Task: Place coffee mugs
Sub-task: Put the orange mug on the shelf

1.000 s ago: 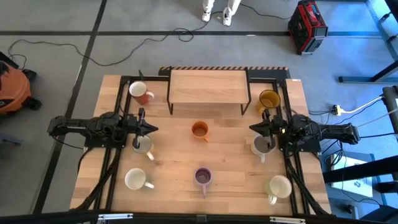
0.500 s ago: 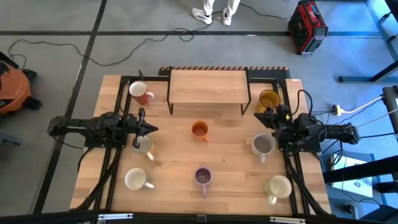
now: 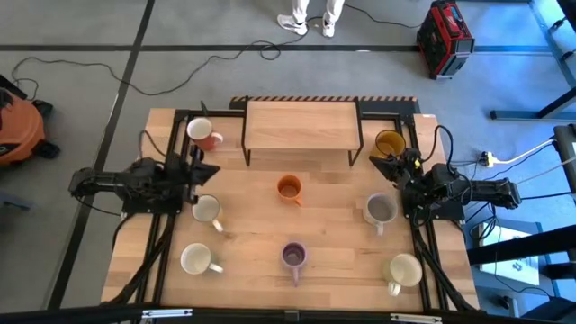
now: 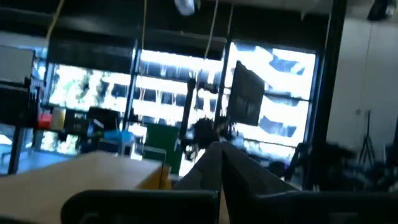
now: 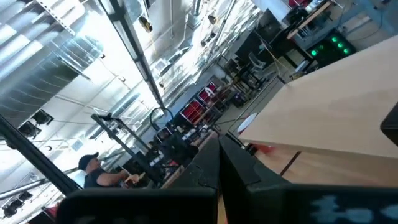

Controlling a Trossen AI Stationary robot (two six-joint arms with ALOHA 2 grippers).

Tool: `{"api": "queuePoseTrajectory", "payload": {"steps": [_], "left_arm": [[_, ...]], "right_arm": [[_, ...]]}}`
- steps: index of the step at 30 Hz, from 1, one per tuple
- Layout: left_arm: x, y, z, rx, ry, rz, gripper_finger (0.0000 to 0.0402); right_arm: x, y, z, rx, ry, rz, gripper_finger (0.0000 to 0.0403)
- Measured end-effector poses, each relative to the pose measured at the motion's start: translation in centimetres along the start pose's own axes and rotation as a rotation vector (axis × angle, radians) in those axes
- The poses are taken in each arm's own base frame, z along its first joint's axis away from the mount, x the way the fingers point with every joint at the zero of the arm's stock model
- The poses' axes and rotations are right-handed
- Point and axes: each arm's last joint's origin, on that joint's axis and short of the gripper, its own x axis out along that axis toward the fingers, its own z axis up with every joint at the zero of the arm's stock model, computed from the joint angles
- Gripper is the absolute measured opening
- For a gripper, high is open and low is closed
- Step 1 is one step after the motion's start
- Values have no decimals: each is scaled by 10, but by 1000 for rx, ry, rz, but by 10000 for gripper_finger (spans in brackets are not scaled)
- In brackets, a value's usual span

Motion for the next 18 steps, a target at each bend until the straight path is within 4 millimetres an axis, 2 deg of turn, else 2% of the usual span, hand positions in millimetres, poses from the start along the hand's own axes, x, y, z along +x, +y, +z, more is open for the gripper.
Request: {"api": "queuePoseTrajectory", "payload": {"steps": [5,10,18], "left_arm": [[-1,1,13,-90,-141,83,0],[-1,3,14,-68,-164,147,0],[-1,4,13,-72,-152,161,0]], "right_arm": [[0,-1,1,0,-28,-30,0],[6,3,2,-31,13,-58,0],[40,32,12,-225,150,-88,0]]}}
